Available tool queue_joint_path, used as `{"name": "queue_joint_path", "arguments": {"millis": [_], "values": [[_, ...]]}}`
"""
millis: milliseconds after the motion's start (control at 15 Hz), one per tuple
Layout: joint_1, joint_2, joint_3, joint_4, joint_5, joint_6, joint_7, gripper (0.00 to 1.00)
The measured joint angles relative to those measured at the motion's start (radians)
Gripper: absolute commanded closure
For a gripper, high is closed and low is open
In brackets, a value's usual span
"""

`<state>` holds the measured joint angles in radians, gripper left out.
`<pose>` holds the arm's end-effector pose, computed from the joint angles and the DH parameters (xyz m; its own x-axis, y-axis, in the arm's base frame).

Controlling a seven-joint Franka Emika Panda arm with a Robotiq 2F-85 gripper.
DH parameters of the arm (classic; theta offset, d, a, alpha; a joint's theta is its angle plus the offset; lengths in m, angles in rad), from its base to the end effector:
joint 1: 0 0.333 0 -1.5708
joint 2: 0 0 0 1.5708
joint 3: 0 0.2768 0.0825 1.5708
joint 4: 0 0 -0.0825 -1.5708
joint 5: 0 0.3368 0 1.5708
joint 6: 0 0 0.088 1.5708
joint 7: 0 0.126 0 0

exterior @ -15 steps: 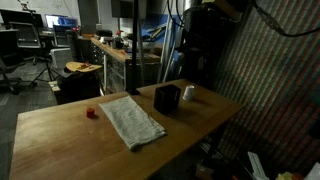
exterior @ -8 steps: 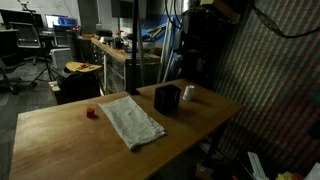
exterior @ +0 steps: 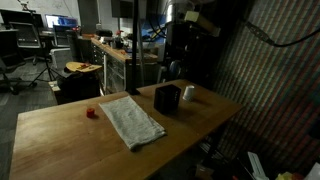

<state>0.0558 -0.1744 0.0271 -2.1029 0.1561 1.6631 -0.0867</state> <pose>0.4270 0.0541 0.4358 0.9566 0.1494 -0.2501 0.1104 -0.9804 -0.1633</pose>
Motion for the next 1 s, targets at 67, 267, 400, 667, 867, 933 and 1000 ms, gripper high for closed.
{"name": "queue_joint_path", "arguments": {"millis": [67,267,400,667,867,933,1000], "values": [[0.006,0.014,0.006,-0.002,0.000,0.030,-0.012,0.00],[0.021,0.065,0.021,0.001,0.000,0.126,-0.048,0.00],[0.029,0.106,0.031,0.014,0.000,0.181,-0.070,0.00],[0.042,0.199,0.053,0.078,0.000,0.233,-0.093,0.00],[0.053,0.266,0.074,0.138,0.000,0.256,-0.100,0.00],[0.057,0.288,0.082,0.160,0.000,0.264,-0.103,0.00],[0.063,0.307,0.089,0.180,0.000,0.270,-0.107,0.00]]}}
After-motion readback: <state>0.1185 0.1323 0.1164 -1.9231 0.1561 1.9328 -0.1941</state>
